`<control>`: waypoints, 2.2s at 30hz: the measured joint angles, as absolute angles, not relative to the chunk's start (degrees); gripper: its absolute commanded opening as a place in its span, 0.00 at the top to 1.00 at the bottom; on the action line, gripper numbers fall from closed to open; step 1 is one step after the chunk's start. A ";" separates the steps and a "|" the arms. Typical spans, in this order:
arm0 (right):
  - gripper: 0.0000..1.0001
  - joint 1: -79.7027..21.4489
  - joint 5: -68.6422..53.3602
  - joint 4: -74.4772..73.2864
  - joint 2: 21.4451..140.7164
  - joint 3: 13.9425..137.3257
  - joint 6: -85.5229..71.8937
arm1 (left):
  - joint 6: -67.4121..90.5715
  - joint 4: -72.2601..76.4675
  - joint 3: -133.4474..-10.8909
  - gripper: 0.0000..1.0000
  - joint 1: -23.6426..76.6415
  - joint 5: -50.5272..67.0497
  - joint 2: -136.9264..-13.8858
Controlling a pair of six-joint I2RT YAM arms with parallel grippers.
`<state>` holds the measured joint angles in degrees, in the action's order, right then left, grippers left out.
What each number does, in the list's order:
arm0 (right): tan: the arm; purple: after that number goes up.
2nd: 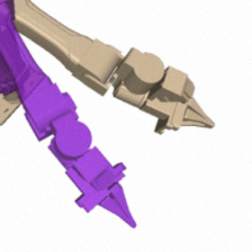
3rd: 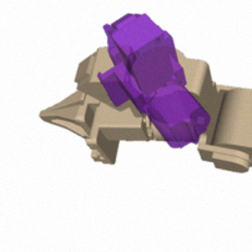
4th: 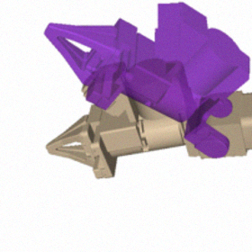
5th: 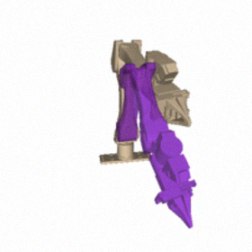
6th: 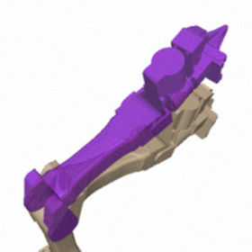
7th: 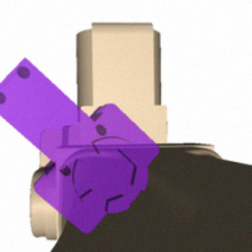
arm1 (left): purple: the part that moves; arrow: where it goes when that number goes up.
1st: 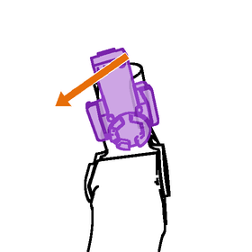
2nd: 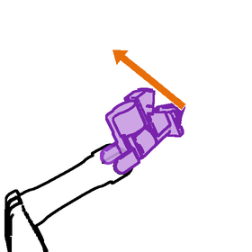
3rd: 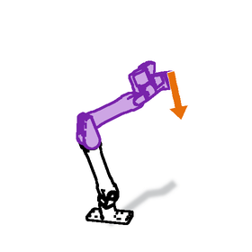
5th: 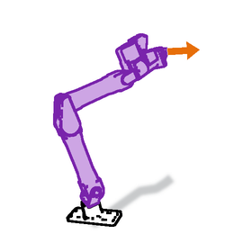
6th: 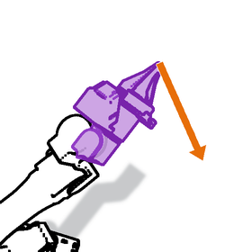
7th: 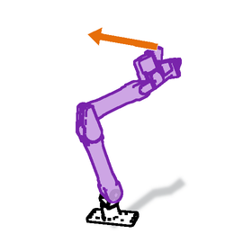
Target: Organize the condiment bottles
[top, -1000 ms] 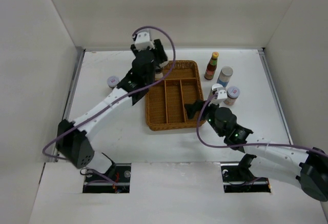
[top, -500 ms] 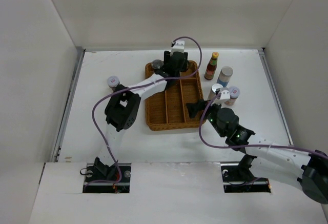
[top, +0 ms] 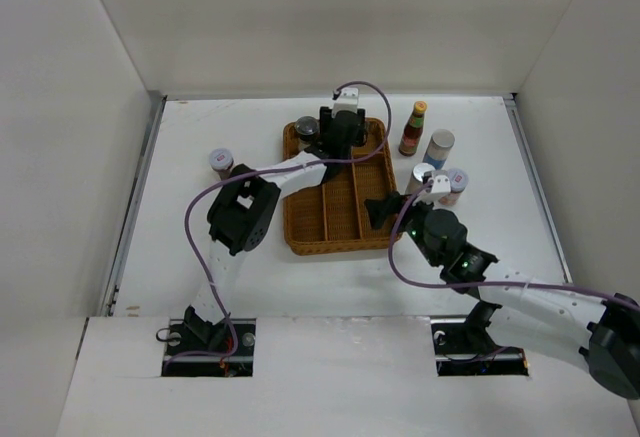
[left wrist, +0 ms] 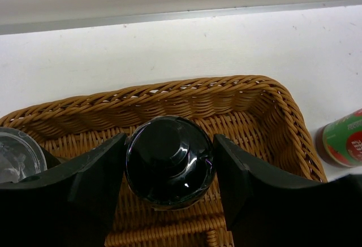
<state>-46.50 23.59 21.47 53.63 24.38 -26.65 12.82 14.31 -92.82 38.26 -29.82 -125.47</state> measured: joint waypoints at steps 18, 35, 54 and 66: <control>0.41 -49.04 26.41 16.49 43.29 27.73 -25.10 | 12.80 18.09 -91.11 0.00 41.19 -29.74 -120.97; 0.43 -32.36 31.14 9.41 55.16 47.46 -21.56 | 21.32 30.57 -53.30 0.45 40.88 -29.30 -72.99; 0.06 -15.05 18.76 0.12 93.12 73.60 -14.79 | 34.48 32.60 -12.27 0.26 35.11 -31.73 -49.78; 0.28 -15.05 19.55 -0.84 104.99 83.15 -10.83 | 34.96 41.19 -10.11 0.20 33.52 -31.46 -51.29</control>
<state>-15.05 19.55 -0.84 104.99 83.15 -10.83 34.96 41.19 -10.11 33.52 -31.46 -51.29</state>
